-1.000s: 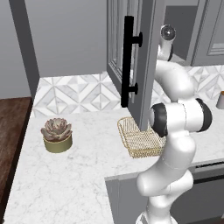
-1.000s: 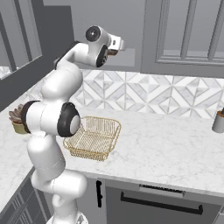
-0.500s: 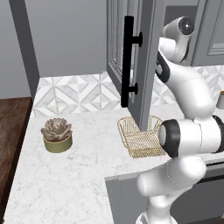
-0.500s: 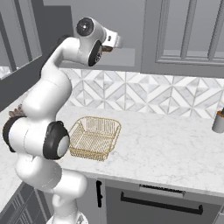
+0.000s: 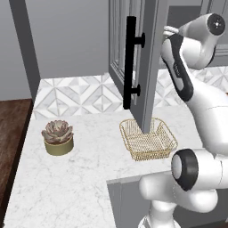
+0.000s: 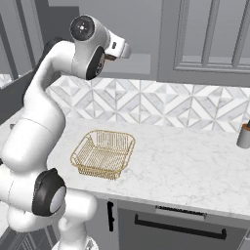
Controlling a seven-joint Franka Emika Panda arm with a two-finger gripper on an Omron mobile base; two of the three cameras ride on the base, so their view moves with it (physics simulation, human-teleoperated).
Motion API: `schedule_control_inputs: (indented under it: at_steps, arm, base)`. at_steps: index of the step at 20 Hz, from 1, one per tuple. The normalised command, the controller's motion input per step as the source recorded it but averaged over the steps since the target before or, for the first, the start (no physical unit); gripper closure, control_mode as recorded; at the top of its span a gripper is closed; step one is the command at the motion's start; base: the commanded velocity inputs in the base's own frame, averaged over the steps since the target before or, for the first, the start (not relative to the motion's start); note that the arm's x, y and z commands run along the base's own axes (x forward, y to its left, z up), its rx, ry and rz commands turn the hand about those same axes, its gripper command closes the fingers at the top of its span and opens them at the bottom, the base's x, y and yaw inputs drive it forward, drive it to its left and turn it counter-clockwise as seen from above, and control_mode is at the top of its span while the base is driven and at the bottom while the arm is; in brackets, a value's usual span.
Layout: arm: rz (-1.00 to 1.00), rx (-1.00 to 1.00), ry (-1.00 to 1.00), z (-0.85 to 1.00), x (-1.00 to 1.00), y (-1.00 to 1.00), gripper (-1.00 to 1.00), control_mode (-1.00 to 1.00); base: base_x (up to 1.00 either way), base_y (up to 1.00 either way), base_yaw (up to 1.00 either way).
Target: Open the cabinet, pick up the bread from the cabinet and place it in the basket. Then move the basket to the dining counter.
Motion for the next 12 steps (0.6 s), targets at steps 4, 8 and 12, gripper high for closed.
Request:
schedule_control_inputs:
  at_steps: [4,8,12]
  arm:
    - [0.02,0.0,0.0,-0.06,-1.0,0.0,1.0,-1.0]
    - [0.03,0.0,0.04,-0.24,-1.0,0.0,1.0,-1.0]
    - [0.04,-0.01,0.07,-0.45,-1.0,0.0,1.0,-1.0]
  base:
    - [0.0,0.0,0.0]
    - [0.0,0.0,0.0]
    - [0.0,0.0,0.0]
